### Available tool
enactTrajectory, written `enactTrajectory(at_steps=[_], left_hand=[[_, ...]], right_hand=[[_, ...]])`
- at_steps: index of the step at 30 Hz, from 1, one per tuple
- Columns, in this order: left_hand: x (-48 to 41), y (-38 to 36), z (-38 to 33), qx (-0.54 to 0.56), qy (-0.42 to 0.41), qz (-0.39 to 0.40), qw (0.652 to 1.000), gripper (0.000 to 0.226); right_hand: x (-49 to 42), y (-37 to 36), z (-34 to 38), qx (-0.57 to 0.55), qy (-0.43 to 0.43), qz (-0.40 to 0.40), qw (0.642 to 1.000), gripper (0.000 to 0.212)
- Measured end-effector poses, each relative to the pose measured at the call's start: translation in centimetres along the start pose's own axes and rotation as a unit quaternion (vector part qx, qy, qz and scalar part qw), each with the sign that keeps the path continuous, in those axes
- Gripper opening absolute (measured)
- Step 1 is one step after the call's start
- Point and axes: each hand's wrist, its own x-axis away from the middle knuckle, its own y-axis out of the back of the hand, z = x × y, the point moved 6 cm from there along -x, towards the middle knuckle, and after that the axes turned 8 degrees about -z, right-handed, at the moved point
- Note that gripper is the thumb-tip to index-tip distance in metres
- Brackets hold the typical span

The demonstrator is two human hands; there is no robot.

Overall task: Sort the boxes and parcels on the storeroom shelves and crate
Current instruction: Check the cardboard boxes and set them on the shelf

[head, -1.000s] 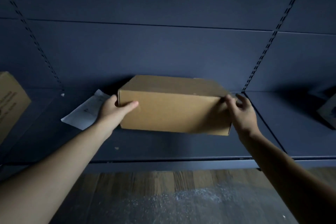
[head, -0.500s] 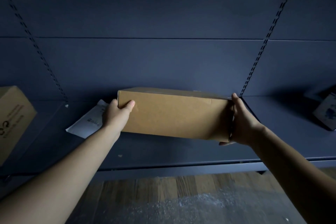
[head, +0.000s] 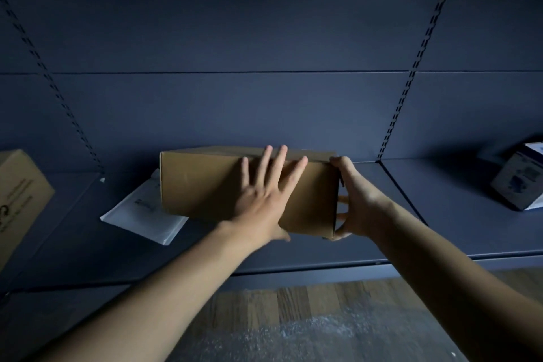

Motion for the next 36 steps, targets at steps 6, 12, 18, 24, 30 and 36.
enactTrajectory(at_steps=[6, 12, 18, 24, 30, 36], left_hand=[[-0.1, 0.6, -1.8, -0.029, -0.023, -0.003, 0.999, 0.140], [0.7, 1.1, -0.5, 0.047, -0.073, -0.051, 0.995, 0.145], [2.4, 2.2, 2.0, 0.127, -0.145, -0.139, 0.971, 0.140], [4.1, 3.3, 3.8, 0.200, -0.175, -0.161, 0.950, 0.127], [4.7, 2.9, 5.4, 0.163, -0.179, -0.151, 0.958, 0.123], [4.7, 1.5, 9.2, 0.062, -0.076, -0.122, 0.988, 0.146]], right_hand=[[1.6, 0.4, 0.0, 0.004, 0.030, -0.020, 0.999, 0.053], [1.6, 2.6, 1.0, 0.024, 0.057, -0.027, 0.998, 0.073], [-0.3, 6.0, 1.6, 0.075, 0.101, -0.089, 0.988, 0.077], [-1.4, 6.8, 1.1, 0.003, 0.036, -0.021, 0.999, 0.093], [-0.9, 5.6, 0.5, 0.006, -0.025, 0.040, 0.999, 0.072], [-0.3, 3.5, 0.8, -0.012, -0.040, 0.088, 0.995, 0.052]])
